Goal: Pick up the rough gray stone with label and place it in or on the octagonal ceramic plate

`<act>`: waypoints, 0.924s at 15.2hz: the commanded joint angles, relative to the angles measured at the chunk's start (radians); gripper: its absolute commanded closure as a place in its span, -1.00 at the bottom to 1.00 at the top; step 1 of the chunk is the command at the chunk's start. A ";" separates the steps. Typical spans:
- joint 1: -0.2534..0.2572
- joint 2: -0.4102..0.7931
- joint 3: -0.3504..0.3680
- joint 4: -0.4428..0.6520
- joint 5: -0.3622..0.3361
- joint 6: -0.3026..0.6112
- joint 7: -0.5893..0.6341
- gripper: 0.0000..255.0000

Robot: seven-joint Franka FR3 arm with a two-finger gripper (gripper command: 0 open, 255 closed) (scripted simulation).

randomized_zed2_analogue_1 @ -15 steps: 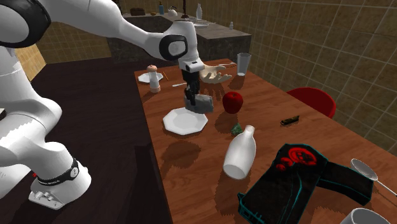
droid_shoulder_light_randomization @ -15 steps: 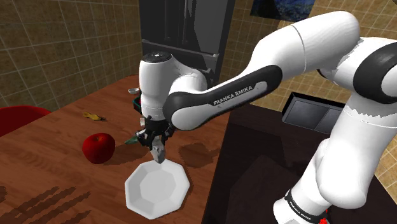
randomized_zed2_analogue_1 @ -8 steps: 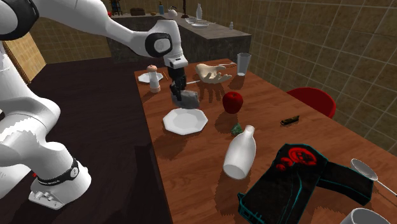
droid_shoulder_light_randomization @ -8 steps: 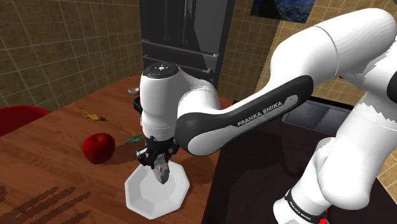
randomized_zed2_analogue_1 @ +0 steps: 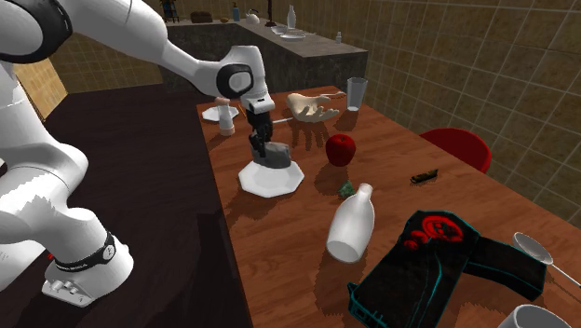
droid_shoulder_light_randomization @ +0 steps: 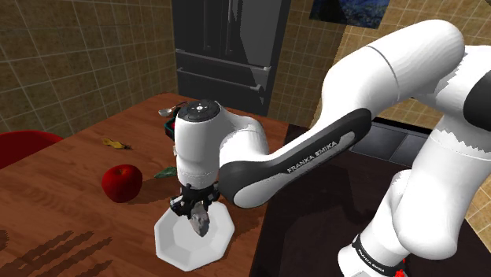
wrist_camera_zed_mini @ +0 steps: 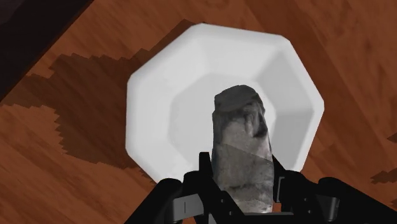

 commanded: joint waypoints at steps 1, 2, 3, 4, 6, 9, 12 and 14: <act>0.001 0.017 -0.003 -0.011 -0.016 0.025 0.013 1.00; 0.003 0.025 -0.004 -0.016 -0.024 0.037 0.019 1.00; 0.004 0.034 -0.006 -0.020 -0.033 0.048 0.026 1.00; 0.005 0.043 -0.007 -0.024 -0.041 0.059 0.033 1.00; 0.009 0.067 -0.013 -0.034 -0.065 0.087 0.052 1.00; 0.009 0.067 -0.013 -0.034 -0.064 0.087 0.052 1.00; 0.009 0.067 -0.013 -0.034 -0.064 0.087 0.052 1.00; 0.009 0.067 -0.013 -0.034 -0.064 0.087 0.052 1.00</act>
